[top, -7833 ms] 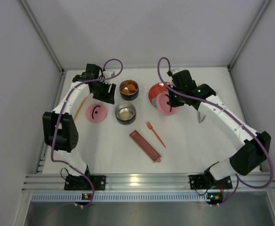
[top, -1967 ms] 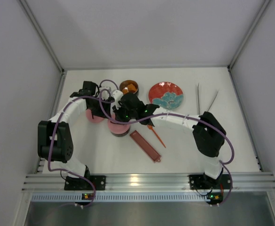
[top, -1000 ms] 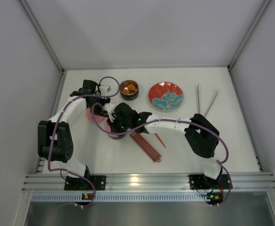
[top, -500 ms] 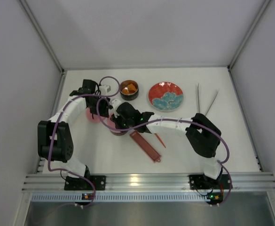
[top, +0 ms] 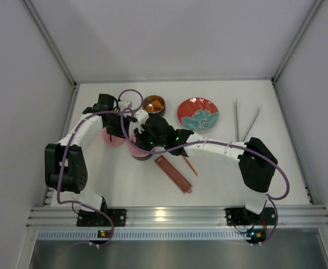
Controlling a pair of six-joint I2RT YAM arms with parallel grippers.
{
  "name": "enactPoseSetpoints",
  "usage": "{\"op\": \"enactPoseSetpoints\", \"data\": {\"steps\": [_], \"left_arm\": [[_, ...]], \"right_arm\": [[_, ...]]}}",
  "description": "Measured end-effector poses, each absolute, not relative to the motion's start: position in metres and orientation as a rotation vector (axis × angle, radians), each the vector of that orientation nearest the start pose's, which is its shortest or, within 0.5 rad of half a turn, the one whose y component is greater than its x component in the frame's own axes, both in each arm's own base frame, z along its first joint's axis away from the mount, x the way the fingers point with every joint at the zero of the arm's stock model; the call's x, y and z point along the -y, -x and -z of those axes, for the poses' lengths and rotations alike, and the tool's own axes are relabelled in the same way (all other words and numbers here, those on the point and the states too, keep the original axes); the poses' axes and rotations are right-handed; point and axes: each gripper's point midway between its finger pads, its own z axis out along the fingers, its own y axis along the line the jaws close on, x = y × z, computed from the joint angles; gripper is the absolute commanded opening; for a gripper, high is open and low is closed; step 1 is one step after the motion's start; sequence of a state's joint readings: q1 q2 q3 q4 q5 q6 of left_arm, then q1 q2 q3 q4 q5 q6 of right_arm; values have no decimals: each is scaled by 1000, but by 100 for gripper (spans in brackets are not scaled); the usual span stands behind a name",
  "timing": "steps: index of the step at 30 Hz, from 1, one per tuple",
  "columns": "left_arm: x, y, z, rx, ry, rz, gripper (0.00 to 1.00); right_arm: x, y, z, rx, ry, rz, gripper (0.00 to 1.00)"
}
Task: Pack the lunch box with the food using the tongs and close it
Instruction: Close the box lid on the packing box.
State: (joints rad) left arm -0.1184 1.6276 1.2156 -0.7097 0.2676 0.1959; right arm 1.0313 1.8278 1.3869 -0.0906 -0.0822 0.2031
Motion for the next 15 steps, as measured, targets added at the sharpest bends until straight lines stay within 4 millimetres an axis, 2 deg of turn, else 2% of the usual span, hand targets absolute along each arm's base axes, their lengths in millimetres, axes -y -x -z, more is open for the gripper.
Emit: {"op": "enactPoseSetpoints", "data": {"steps": [1, 3, 6, 9, 12, 15], "left_arm": [[80, -346, -95, -2618, -497, 335, 49], [80, -347, -95, -2618, -497, 335, 49], [80, -347, -95, -2617, -494, 336, 49], [80, -348, -96, -2614, -488, 336, 49], [81, -348, -96, -2615, -481, 337, 49], [80, -349, -96, -2613, -477, 337, 49]], "right_arm": [[-463, -253, -167, -1986, 918, -803, 0], [-462, -258, -171, -1979, 896, -786, 0], [-463, -267, -168, -1988, 860, -745, 0], [-466, -272, -153, -2012, 857, -716, 0], [-467, -273, -127, -2060, 877, -690, 0], [-467, -270, -109, -2089, 901, -668, 0]]}}
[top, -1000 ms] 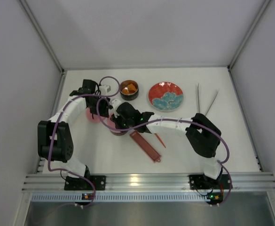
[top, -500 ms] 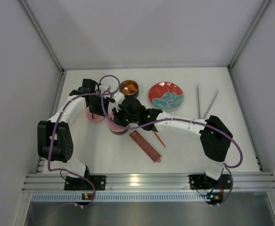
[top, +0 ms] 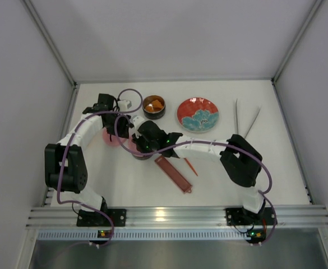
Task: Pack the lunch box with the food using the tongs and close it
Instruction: Close the box lid on the packing box.
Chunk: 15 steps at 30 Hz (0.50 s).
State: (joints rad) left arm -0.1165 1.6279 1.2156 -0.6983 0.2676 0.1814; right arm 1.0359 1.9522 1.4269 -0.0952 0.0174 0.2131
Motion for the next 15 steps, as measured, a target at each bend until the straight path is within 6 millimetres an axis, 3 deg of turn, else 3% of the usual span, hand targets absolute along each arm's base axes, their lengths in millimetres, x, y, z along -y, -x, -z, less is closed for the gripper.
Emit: {"op": "enactPoseSetpoints", "data": {"steps": [5, 12, 15], "left_arm": [[81, -350, -96, -2609, -472, 338, 49], [81, -349, -97, -2610, -473, 344, 49], [85, -354, -111, -2591, -479, 367, 49]], "right_arm": [[-467, -270, -96, -2104, 906, -629, 0], [-466, -270, -99, -2085, 926, -611, 0], [-459, -265, -108, -2072, 938, -619, 0]]}}
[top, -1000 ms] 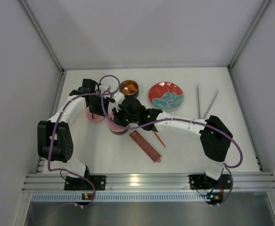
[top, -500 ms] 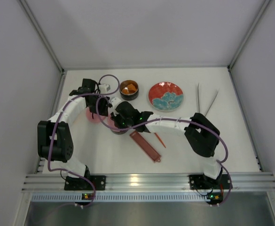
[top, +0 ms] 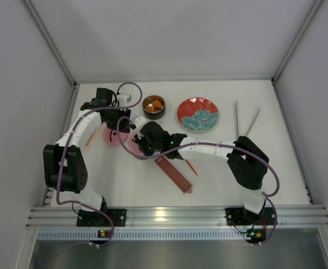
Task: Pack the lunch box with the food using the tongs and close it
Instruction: Close the box lid on the packing box.
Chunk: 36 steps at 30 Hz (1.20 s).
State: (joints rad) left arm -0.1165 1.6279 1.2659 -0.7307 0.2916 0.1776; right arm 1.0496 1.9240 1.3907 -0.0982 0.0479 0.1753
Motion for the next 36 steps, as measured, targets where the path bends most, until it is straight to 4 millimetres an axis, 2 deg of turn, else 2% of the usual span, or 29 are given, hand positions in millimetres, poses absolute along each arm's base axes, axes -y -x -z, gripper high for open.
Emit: {"op": "enactPoseSetpoints", "data": {"steps": [2, 5, 8, 11, 15, 18, 21, 24, 31, 36], "left_arm": [[90, -365, -129, -2537, -495, 387, 49], [98, -381, -154, -2445, -537, 411, 47], [104, -380, -160, -2402, -615, 453, 45], [112, -374, -160, -2358, -734, 506, 43], [121, -362, -159, -2261, -965, 572, 45], [125, -352, -158, -2160, -1165, 595, 48], [128, -337, -157, -2007, -1397, 611, 50], [134, -325, -157, -1866, -1581, 617, 49], [156, -307, -146, -1670, -1811, 626, 36], [156, -294, -128, -1653, -1884, 639, 24]], "right_arm": [[-455, -259, -123, -2050, 938, -650, 4], [-451, -254, -157, -1998, 917, -716, 9], [-440, -255, -187, -1960, 857, -778, 21], [-420, -274, -197, -1980, 744, -799, 32], [-392, -312, -181, -2070, 567, -778, 44], [-384, -332, -157, -2131, 494, -755, 48], [-389, -332, -128, -2200, 487, -754, 49], [-392, -329, -108, -2250, 484, -761, 50], [-408, -336, -94, -2265, 481, -804, 48], [-416, -338, -87, -2268, 482, -838, 42]]}}
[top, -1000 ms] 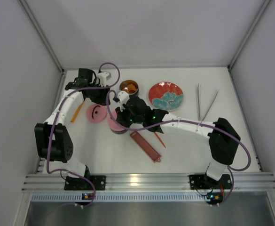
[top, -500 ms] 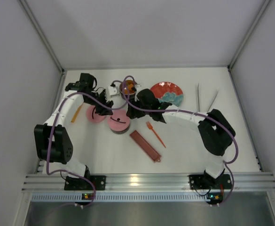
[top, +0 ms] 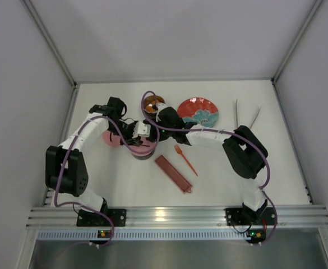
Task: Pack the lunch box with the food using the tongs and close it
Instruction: Close the box lid on the packing box.
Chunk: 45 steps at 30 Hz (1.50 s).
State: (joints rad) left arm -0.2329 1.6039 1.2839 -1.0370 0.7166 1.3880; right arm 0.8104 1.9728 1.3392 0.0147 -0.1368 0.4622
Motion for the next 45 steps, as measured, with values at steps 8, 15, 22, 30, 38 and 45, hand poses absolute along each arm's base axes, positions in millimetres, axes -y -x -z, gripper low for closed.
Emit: {"op": "enactPoseSetpoints", "data": {"steps": [8, 15, 22, 30, 38, 45], "left_arm": [[148, -274, -91, -1653, -1967, 657, 13], [147, -272, -90, -1557, -2009, 593, 21], [147, -275, -99, -1635, -1946, 589, 36], [170, -298, -167, -1689, -1709, 656, 51], [172, -279, -183, -1901, -1473, 854, 52], [137, -328, -195, -2161, -1001, 730, 29]], "right_arm": [[-419, -338, -89, -2259, 473, -858, 33], [-419, -339, -89, -2256, 471, -855, 30], [-419, -338, -89, -2243, 502, -840, 30], [-418, -337, -91, -2230, 577, -790, 39], [-409, -331, -97, -2241, 610, -733, 45], [-400, -342, -141, -2170, 594, -658, 41]]}}
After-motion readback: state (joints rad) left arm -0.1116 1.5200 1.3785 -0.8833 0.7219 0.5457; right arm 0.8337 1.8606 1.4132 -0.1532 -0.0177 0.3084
